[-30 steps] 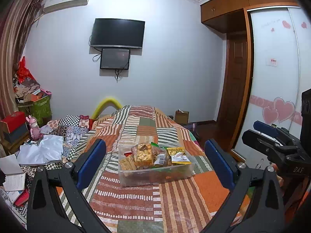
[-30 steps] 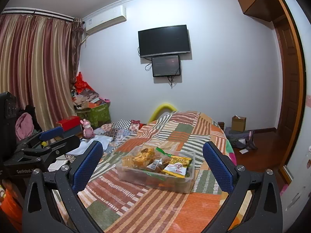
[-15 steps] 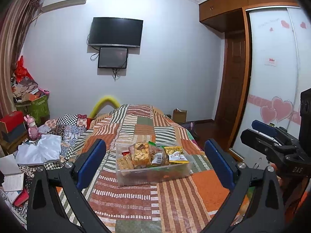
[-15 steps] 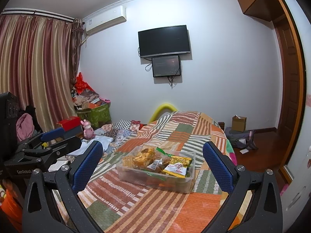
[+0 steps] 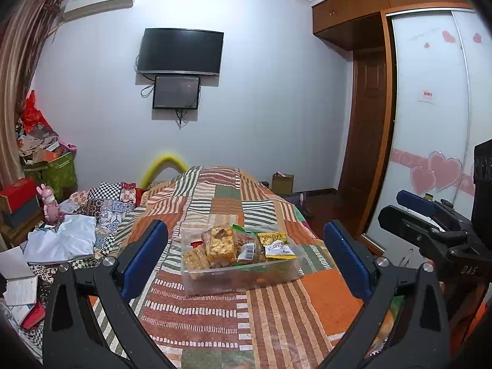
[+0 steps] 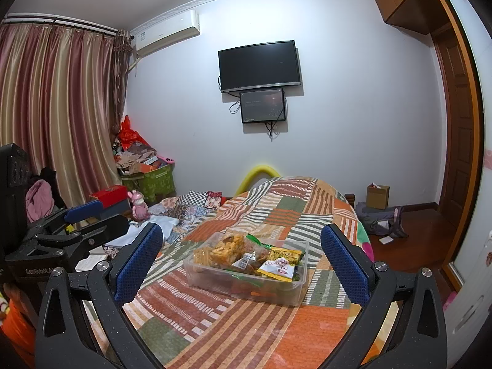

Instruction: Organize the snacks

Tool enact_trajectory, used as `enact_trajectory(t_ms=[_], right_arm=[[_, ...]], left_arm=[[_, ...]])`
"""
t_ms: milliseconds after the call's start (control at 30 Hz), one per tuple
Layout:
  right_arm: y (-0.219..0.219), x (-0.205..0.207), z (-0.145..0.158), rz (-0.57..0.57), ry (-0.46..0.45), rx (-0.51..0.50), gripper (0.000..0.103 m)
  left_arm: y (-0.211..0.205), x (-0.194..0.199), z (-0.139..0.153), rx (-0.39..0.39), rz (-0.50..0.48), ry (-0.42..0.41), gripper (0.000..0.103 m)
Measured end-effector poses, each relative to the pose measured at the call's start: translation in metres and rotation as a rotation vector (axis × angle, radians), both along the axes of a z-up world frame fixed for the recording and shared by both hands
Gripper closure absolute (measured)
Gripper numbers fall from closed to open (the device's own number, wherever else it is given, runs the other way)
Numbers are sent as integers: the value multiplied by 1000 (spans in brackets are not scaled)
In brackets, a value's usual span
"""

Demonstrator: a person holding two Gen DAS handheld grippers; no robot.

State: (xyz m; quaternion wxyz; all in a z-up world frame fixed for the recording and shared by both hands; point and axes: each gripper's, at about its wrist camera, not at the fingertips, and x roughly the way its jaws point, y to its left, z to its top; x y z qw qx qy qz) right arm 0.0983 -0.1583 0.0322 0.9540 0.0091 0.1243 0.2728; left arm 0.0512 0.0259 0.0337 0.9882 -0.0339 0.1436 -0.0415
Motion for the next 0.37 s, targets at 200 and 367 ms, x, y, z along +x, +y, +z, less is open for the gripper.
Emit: enact_trajectory(t_ms=[200,367], right_arm=[[-1,0,0,1,3,2,0],[-1,0,0,1,3,3,0]], left_arm=[[0,0,0,-10,-8,3,1],[-1,-1,0,-3,-8,2,1]])
